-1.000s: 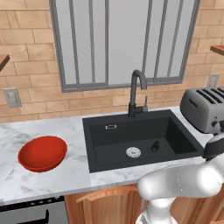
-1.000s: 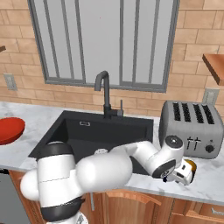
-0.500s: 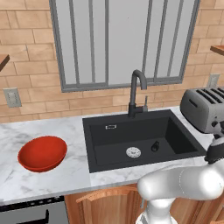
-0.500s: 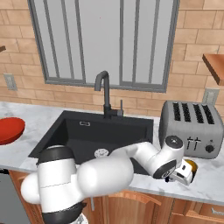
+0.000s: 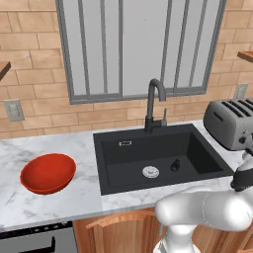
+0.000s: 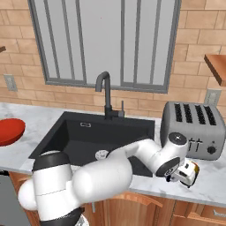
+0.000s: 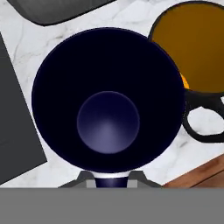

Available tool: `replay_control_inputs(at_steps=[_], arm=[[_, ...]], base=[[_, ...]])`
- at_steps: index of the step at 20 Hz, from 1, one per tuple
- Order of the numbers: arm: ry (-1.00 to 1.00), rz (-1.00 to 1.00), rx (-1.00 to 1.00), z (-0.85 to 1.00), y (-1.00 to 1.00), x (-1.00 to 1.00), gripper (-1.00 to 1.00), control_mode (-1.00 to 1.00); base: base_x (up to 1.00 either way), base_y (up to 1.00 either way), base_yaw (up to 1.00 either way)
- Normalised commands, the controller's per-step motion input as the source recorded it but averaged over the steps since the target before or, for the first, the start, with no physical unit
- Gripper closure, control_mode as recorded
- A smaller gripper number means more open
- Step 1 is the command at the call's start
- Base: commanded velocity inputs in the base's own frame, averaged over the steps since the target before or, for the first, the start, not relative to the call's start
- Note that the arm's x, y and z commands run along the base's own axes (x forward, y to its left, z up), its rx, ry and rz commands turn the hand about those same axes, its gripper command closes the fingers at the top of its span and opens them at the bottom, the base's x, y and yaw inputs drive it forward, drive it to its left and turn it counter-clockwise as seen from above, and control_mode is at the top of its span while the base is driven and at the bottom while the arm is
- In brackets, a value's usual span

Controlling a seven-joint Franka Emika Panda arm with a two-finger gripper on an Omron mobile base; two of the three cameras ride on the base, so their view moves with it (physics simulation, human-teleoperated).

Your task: Clear the mugs and bowl far away from the sink.

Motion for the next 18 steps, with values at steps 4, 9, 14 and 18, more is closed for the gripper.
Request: replay_control_inputs(at_steps=[4,9,14,18], arm=[[-0.01,0.02,0.03,0.94,0.37,-0.46,1.0,-1.0],[-0.03,0.12,0.0,0.74,0.8,-0.36,1.0,-1.0],[-0.04,0.19,0.0,0.44,0.91,-0.42,1.0,-1.0],[-0.01,0.17,0.0,0.11,0.42,-0.35,1.0,-1.0]], base=[[0.0,0.0,0.0],[0.0,0.0,0.0],[0.0,0.0,0.0],[0.0,0.0,0.0]])
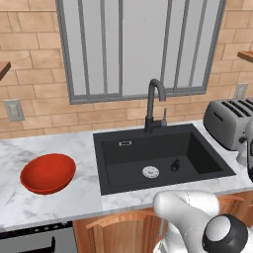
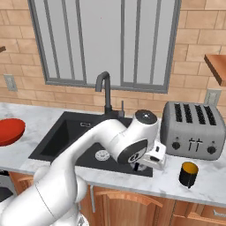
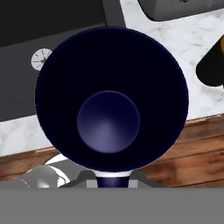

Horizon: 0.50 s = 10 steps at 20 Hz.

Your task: Clear the mugs and bowl far away from the sink.

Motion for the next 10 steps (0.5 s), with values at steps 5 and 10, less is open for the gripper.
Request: replay_control_inputs(at_steps=[5,10], arm=[[0.0,0.11,-0.05,0.0,0.3,-0.33,1.0,1.0],[0.0,0.0,0.0,0.0,0.0,0.0,1.0,1.0]], base=[[-0.14,0.09,0.05],[-0.96,0.29,0.55]])
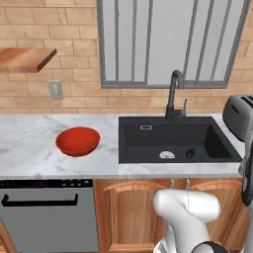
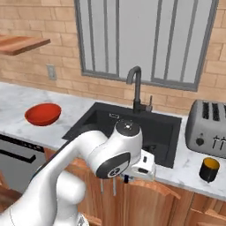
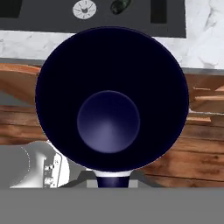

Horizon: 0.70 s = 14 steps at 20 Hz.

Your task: Clear the mugs and bowl far away from the sink.

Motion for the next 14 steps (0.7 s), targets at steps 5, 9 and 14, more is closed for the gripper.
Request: replay_control_inputs(at_steps=[5,9,14], arm=[[0.0,0.0,0.0,0.0,0.0,0.0,1.0,1.0],[0.0,0.0,0.0,0.0,0.0,0.0,1.0,1.0],[0.0,0.0,0.0,0.0,0.0,0.0,1.0,1.0]], base=[[-0.65,0.27,0.89],[-0.36,0.37,0.94],[-0.1,0.61,0.85]])
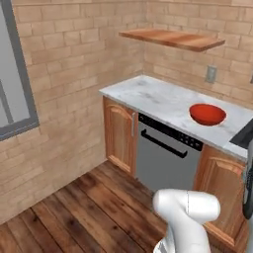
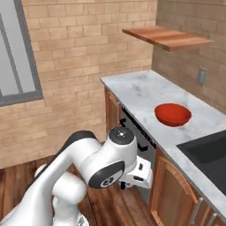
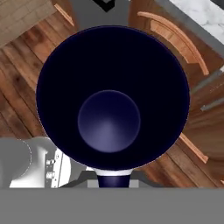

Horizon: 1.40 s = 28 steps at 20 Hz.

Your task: Clear the mugs and bowl far away from the sink.

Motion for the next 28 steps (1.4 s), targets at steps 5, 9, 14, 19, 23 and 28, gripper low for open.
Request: replay_control_inputs(at_steps=[5,9,14,19,23,28], arm=[[0.0,0.0,0.0,0.0,0.0,0.0,1.0,1.0],[0.0,0.0,0.0,0.0,0.0,0.0,1.0,1.0],[0.0,0.0,0.0,0.0,0.0,0.0,1.0,1.0],[0.0,0.0,0.0,0.0,0.0,0.0,1.0,1.0],[0.0,0.0,0.0,0.0,0.0,0.0,1.0,1.0],[0.0,0.0,0.0,0.0,0.0,0.0,1.0,1.0]], base=[[-0.07,0.71,0.83],[-0.07,0.85,0.8],[-0.05,0.83,0.78],[-0.03,0.78,0.79],[0.0,0.66,0.81],[0.0,0.72,0.81]])
